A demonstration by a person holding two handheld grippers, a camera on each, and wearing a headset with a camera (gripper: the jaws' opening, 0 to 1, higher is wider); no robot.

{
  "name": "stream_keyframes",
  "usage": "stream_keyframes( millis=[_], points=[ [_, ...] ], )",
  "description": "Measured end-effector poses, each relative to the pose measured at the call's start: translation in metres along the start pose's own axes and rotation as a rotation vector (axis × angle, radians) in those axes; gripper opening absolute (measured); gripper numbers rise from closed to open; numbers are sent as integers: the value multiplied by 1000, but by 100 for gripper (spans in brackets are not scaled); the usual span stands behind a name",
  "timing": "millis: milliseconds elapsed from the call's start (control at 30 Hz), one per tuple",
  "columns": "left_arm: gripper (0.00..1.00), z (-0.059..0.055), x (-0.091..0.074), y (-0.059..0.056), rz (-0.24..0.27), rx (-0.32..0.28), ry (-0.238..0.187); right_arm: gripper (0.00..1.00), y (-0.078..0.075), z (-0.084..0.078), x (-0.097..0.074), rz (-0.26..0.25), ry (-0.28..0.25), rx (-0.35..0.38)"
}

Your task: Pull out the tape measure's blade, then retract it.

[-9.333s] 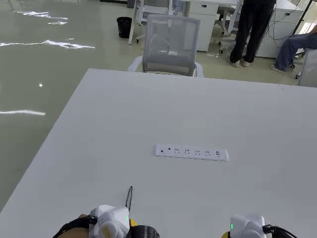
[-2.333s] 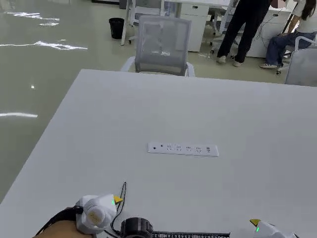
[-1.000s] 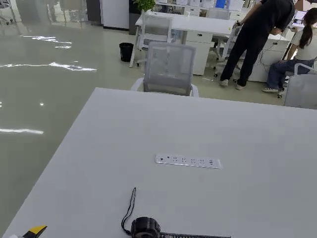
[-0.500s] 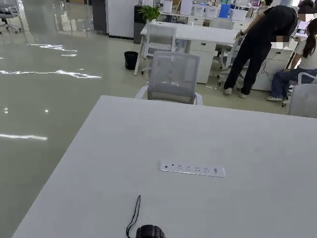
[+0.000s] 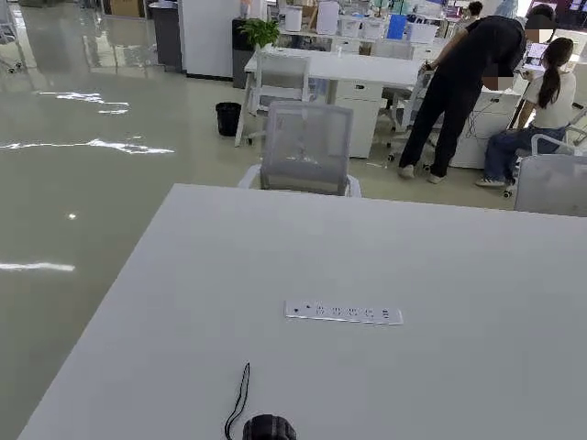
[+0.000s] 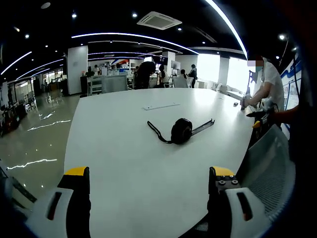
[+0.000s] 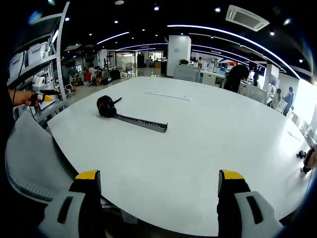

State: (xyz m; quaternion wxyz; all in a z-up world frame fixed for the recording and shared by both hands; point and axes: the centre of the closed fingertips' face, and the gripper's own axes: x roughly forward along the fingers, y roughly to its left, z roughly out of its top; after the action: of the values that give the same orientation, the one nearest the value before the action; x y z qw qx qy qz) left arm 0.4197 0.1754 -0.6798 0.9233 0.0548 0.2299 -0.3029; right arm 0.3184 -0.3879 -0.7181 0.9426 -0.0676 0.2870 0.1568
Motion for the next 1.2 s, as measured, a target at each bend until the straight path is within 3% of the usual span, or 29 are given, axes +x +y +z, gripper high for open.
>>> stream_keyframes(
  millis=[267, 533, 733, 900, 1200],
  points=[
    [99, 1, -2, -2, 3, 1, 3, 100, -6, 2, -6, -22, -13, -9],
    [99, 21, 2, -14, -9, -6, -22, 100, -3, 0, -7, -19, -9, -4],
    [99, 24, 9, -19, -8, 4, -3, 100, -7, -6, -6, -15, -1, 5],
    [99, 20, 19, -11, 27, -31, 17, 100, -6, -12, -4, 3, 22, 3],
    [99, 30, 47, -24, 9, -69, 28, 100, -14, -5, 7, 28, 27, -16]
  ],
)
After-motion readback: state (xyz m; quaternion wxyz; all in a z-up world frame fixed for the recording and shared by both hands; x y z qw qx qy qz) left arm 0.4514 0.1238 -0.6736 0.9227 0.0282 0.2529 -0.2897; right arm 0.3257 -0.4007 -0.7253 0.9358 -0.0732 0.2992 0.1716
